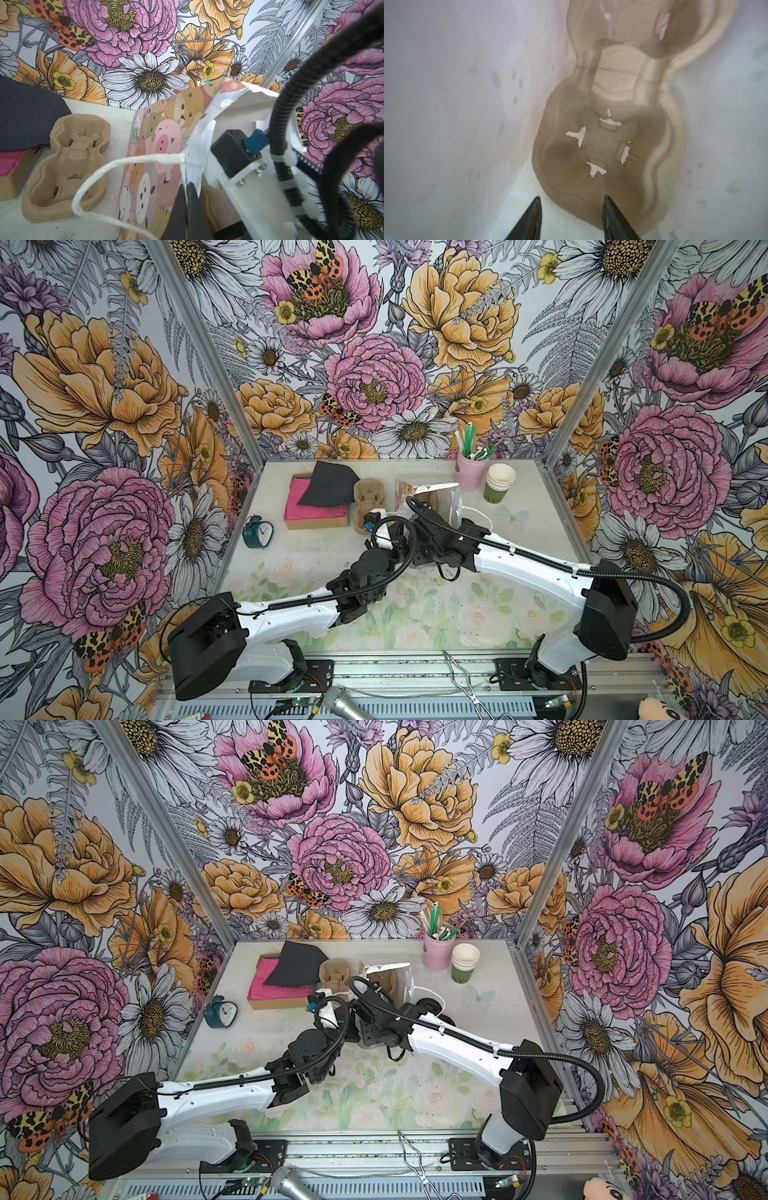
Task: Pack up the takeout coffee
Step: 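Push the carrier deeper into the bag with the right gripper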
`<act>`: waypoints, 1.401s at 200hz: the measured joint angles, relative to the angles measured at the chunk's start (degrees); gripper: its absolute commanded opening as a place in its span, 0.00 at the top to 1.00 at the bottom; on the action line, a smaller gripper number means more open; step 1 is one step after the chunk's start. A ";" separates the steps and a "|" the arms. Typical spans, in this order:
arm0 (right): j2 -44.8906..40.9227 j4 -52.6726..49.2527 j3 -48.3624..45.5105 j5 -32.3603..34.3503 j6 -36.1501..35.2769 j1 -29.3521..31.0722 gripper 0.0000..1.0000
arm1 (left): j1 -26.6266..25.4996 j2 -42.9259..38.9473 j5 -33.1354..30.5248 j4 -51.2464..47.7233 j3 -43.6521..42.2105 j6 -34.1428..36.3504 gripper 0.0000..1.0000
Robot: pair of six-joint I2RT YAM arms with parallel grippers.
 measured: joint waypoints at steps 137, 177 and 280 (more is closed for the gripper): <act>-0.15 2.75 -0.81 4.22 1.77 -1.88 0.63 | -0.37 0.44 -0.02 1.27 -0.74 0.00 1.00; 6.73 2.56 -0.59 4.52 1.97 -2.25 0.65 | -0.37 0.44 -0.02 1.20 -0.74 0.00 1.00; 11.65 6.97 2.43 -1.84 1.29 -4.87 0.67 | 0.57 -0.46 -0.35 3.48 -2.97 -1.86 1.00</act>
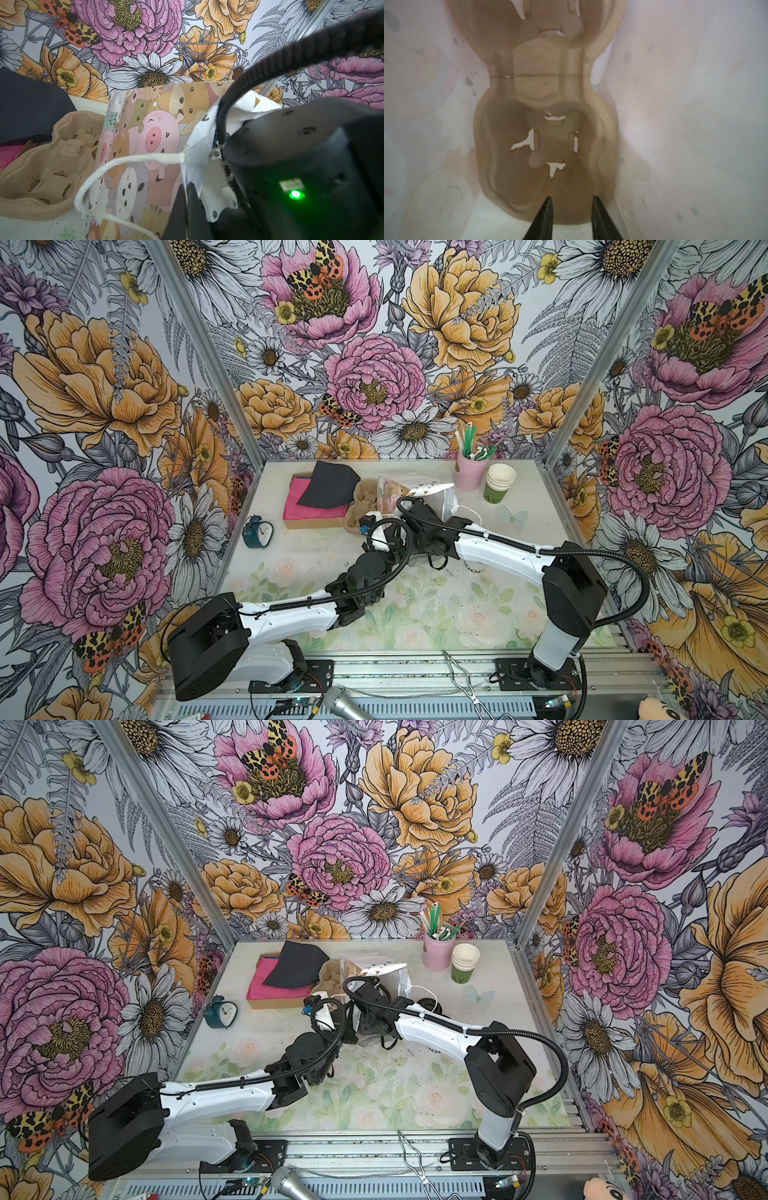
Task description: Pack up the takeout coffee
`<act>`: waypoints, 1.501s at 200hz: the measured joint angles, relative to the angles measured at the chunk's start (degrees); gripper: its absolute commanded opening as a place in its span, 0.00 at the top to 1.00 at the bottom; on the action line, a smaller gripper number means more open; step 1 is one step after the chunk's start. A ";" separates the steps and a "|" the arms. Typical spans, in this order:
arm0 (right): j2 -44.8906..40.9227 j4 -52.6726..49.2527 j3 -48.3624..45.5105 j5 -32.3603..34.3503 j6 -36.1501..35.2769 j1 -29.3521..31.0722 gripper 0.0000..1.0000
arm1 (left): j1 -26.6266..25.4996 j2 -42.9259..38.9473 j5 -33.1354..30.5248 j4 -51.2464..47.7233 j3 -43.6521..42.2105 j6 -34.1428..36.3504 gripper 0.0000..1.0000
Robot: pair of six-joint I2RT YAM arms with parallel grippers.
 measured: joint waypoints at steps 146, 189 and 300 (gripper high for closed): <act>10.36 3.13 9.31 7.39 0.68 0.04 0.68 | 2.62 -5.25 -2.58 -0.55 -5.27 -7.32 1.00; 13.66 3.30 11.58 6.47 0.68 0.04 0.68 | 3.04 -5.29 -3.89 -0.68 -5.49 -7.34 1.00; 20.90 5.14 16.33 6.29 -1.05 -1.79 0.68 | 3.87 -4.24 -4.46 -1.01 -5.60 -7.34 1.00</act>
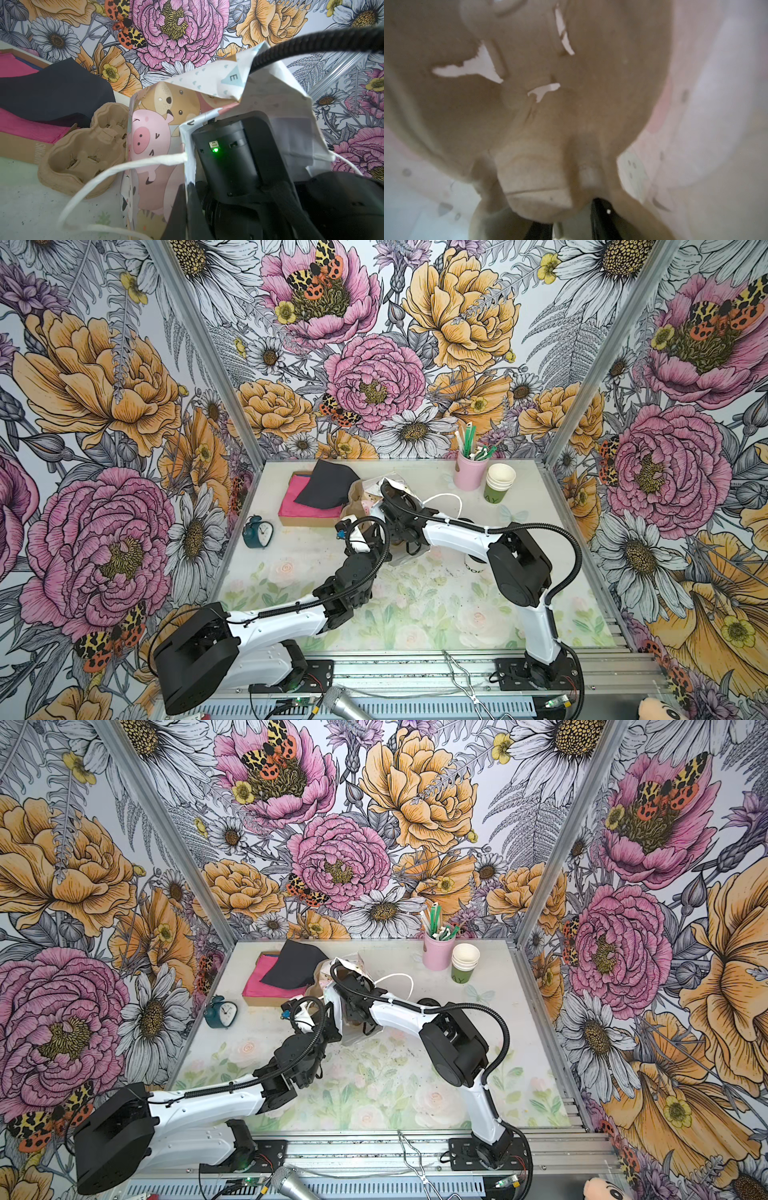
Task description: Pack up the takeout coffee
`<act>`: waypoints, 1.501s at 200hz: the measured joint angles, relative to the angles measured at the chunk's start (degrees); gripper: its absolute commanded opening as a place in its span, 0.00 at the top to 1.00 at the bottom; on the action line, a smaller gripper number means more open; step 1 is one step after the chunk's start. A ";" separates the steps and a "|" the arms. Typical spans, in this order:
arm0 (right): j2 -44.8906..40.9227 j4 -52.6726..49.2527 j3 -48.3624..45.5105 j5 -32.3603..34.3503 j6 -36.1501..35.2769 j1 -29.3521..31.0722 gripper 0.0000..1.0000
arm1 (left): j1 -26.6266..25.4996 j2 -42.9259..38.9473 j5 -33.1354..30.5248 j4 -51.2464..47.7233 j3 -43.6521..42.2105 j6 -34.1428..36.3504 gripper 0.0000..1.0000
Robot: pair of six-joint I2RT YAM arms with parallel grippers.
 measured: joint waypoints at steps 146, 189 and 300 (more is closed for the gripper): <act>-4.04 5.51 -6.14 -4.61 -7.15 -2.69 0.78 | -0.35 -0.13 1.40 -0.04 0.00 0.02 1.00; -5.22 7.19 -7.23 -2.01 -7.43 -2.71 0.82 | -0.35 -0.13 1.57 -0.44 -0.04 0.02 1.00; 0.72 8.41 -4.74 -4.44 -4.35 -4.68 0.80 | -0.28 0.31 2.01 -0.42 -0.02 0.02 1.00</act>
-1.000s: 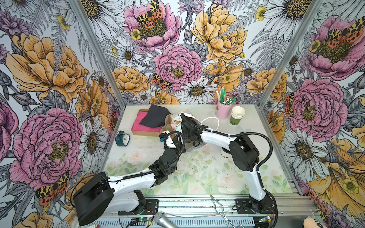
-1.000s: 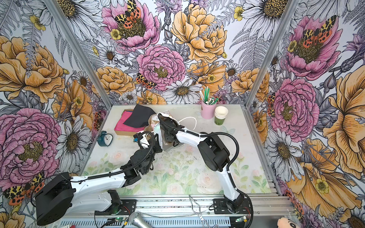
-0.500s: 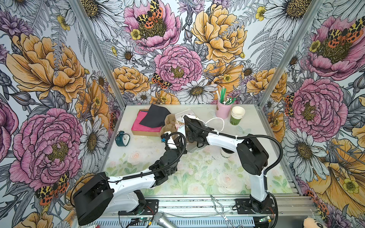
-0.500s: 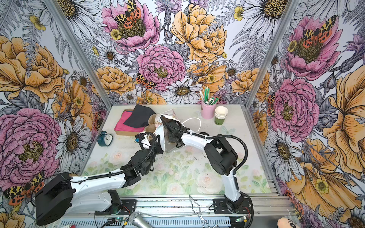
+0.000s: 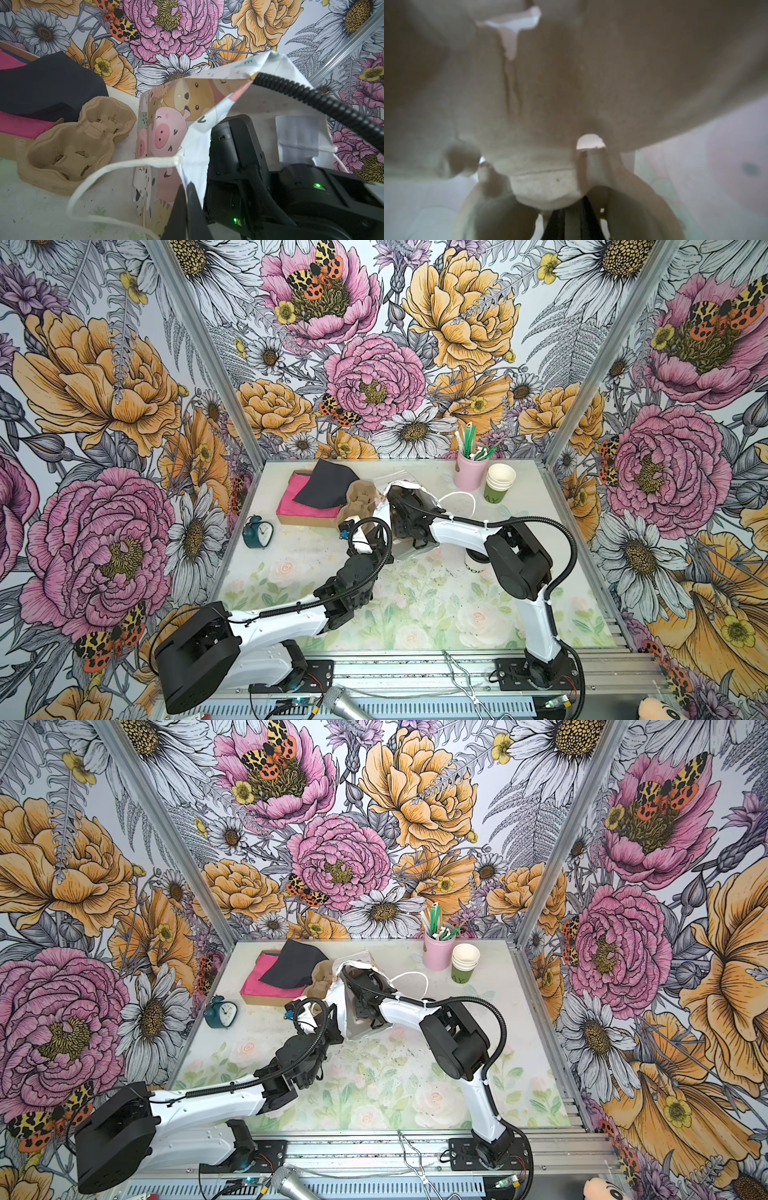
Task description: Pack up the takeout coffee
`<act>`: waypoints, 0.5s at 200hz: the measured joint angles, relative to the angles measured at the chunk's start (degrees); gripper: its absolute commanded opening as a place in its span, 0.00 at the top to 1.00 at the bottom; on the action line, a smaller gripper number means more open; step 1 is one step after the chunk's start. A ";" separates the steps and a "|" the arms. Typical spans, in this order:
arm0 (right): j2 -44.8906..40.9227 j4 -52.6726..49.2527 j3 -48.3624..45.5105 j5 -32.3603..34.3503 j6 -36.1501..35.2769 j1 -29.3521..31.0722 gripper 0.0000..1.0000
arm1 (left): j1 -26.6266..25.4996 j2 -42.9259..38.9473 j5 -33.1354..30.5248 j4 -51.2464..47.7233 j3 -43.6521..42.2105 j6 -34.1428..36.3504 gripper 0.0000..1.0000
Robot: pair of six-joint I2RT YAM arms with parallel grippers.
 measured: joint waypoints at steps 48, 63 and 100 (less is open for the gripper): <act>-1.38 -0.22 -0.13 -2.19 -0.11 -0.28 0.61 | 0.00 0.35 0.48 0.00 0.50 0.02 1.00; -3.39 -0.74 -0.81 -2.67 0.00 -0.39 0.59 | 0.00 0.35 0.66 -0.15 0.52 0.02 1.00; -9.53 -1.75 -2.62 -3.34 -0.68 -0.15 0.49 | 0.00 0.31 1.09 -0.57 0.59 0.02 1.00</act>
